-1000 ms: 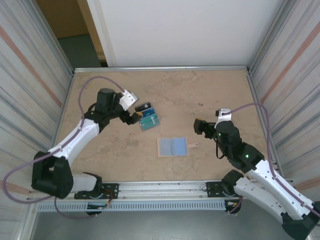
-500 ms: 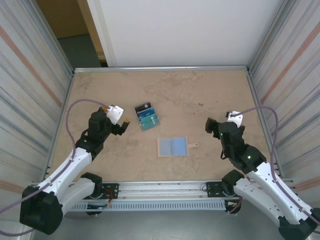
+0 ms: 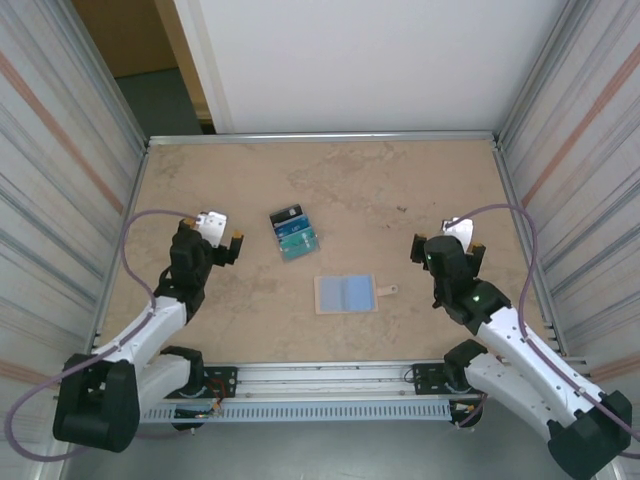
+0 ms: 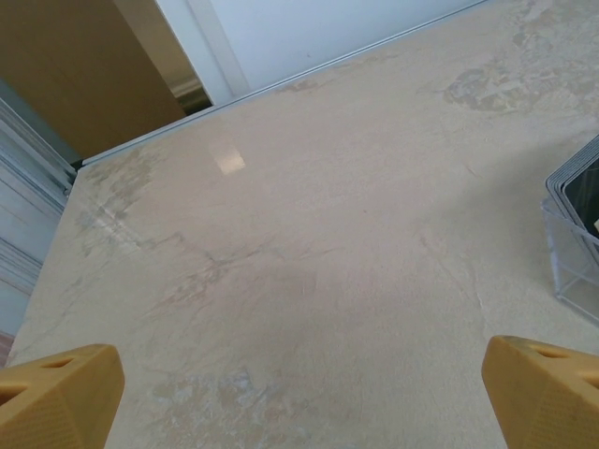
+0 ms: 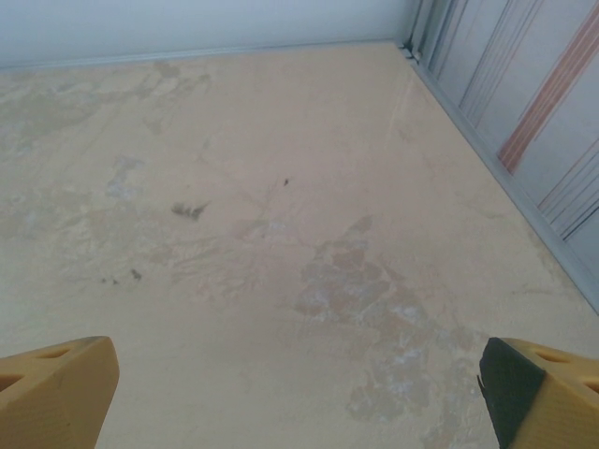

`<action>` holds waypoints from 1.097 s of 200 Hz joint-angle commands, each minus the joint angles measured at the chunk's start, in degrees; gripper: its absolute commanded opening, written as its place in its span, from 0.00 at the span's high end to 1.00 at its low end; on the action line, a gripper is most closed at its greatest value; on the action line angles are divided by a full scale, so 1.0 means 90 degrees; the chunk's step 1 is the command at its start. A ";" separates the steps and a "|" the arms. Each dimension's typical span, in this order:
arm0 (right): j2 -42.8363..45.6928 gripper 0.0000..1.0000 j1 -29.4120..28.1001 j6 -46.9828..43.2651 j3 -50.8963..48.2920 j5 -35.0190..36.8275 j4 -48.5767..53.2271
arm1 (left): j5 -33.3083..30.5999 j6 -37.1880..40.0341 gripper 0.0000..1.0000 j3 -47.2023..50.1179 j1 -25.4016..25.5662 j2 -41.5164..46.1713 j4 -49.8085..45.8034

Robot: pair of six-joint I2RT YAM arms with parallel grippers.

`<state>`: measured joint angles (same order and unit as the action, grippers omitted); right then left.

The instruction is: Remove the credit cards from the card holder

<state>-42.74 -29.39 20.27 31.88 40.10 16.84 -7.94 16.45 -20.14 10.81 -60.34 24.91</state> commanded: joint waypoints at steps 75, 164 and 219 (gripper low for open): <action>0.0219 0.01 0.1034 -0.0861 -0.1463 -0.0557 -0.2463 | 0.0681 -0.0502 0.01 0.0474 -0.0278 -0.1591 0.2711; 0.0422 0.01 0.2237 -0.0675 -0.2043 -0.1364 -0.3263 | 0.0395 -0.0645 0.01 0.0580 -0.0419 -0.3123 0.4487; -0.0360 0.01 0.2737 -0.1195 -0.2357 -0.2248 -0.4836 | 0.1350 -0.1375 0.01 -0.0399 -0.1188 -0.3004 0.2345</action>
<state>-43.64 -6.61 12.84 11.92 24.99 -16.45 -0.23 8.51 -19.55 3.84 -86.78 50.78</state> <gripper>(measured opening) 0.988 0.988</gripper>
